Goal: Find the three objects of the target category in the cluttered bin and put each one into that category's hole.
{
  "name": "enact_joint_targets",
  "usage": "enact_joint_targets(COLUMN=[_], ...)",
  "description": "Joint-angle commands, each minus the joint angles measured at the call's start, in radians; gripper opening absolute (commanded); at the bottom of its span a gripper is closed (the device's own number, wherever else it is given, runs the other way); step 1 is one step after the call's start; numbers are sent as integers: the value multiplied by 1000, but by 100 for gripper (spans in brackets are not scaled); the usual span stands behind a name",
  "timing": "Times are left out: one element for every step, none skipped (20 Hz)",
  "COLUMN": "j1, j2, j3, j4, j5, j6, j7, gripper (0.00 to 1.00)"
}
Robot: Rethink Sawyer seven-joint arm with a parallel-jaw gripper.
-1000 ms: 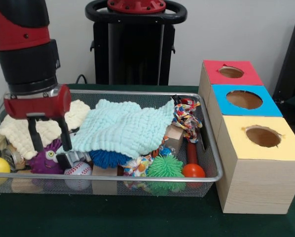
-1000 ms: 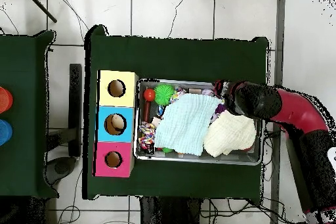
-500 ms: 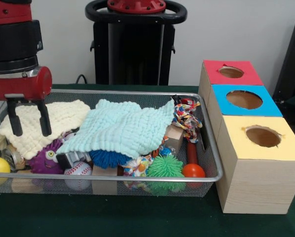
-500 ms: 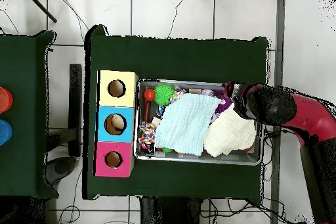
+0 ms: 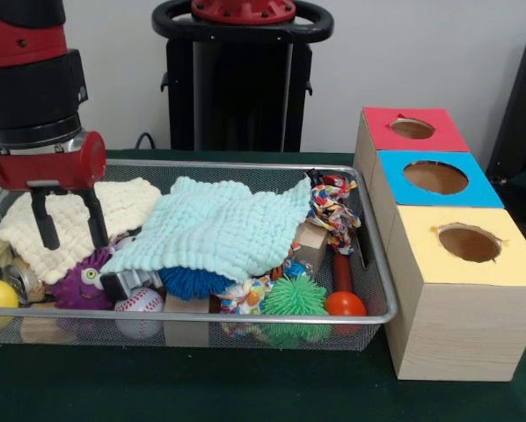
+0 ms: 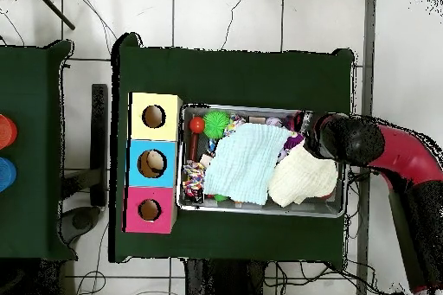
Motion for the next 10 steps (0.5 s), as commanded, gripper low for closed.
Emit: enact_joint_targets(j1=[3,4,4,3,1,0,-2,-4,-5,-8], j2=[53,50,47,39,36,34,32,32,33,33], j3=[-21,-23,-25,-25,-23,-22,-21,-19,-17,-14], j4=[40,43,45,47,48,47,46,44,44,42], j5=[-49,-48,-49,-45,-44,-43,-42,-40,-41,-41], j6=[163,172,180,198,209,220,231,245,247,254], j7=[-194,-193,-191,-194,-196,-200,-204,-208,-210,-213], gripper=[100,100,100,100,100,100,100,100,100,100])
